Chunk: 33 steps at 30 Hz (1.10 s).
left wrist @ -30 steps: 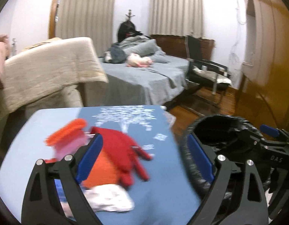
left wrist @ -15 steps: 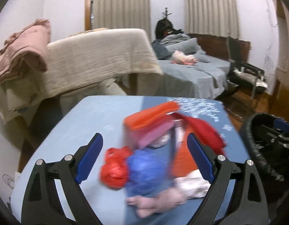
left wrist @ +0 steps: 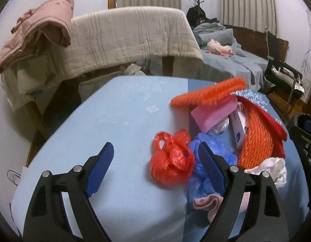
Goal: Collect trash
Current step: 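Return to the table and grasp the red plastic bag with the left tool, then grasp the blue plastic bag with the right tool while the left tool holds the red bag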
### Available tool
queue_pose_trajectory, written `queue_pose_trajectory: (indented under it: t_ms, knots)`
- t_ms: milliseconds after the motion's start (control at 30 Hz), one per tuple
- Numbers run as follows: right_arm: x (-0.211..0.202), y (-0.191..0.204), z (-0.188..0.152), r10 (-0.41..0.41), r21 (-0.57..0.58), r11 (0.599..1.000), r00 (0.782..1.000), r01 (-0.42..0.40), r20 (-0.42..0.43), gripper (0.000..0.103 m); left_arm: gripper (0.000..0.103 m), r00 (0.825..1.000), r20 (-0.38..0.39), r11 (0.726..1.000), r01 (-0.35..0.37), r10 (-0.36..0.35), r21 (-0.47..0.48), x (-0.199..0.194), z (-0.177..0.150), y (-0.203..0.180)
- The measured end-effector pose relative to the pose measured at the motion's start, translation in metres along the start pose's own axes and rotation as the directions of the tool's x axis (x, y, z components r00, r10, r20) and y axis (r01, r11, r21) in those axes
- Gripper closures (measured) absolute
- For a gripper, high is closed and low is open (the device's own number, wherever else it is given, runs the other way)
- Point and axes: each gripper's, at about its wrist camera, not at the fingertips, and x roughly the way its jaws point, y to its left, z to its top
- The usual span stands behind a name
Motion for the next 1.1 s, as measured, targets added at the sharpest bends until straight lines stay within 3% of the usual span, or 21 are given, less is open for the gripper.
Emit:
queue_pose_trajectory:
  t_ms: [133,233,300,400,533,700,1100]
  knots:
    - [0.004,0.003,-0.003,0.000,-0.007,1.000,1.000,0.000,-0.014,0.006,0.031,0.999,-0.050,1.000,0.019,-0.019,-0.005,0.015,-0.002,-0.001]
    - [0.007,0.005,-0.004,0.000,-0.008,1.000,1.000,0.000,-0.023,0.006,0.045,0.995,-0.079,0.998,0.062,-0.062,-0.007,0.022,-0.002,-0.002]
    - [0.009,0.007,-0.005,0.001,-0.010,1.000,1.000,-0.001,-0.029,0.006,0.061,0.990,-0.096,0.995,0.104,-0.104,-0.002,0.025,-0.003,-0.005]
    - [0.010,0.009,-0.006,0.003,-0.019,1.000,0.999,-0.003,-0.033,0.006,0.068,0.987,-0.097,0.992,0.125,-0.125,-0.010,0.025,-0.004,-0.006]
    - [0.010,0.013,-0.004,0.006,-0.035,0.999,1.000,-0.007,-0.026,0.006,0.072,0.988,-0.074,0.990,0.134,-0.137,-0.053,0.020,-0.004,0.002]
    - [0.008,0.022,0.002,0.027,-0.038,0.999,1.000,-0.027,-0.011,0.006,0.074,0.995,-0.030,0.993,0.096,-0.098,-0.065,0.005,0.000,0.012]
    - [0.029,0.080,0.009,0.157,-0.070,0.985,0.986,-0.160,-0.048,0.007,0.074,1.000,-0.004,0.997,0.002,-0.003,-0.076,-0.007,-0.001,0.047]
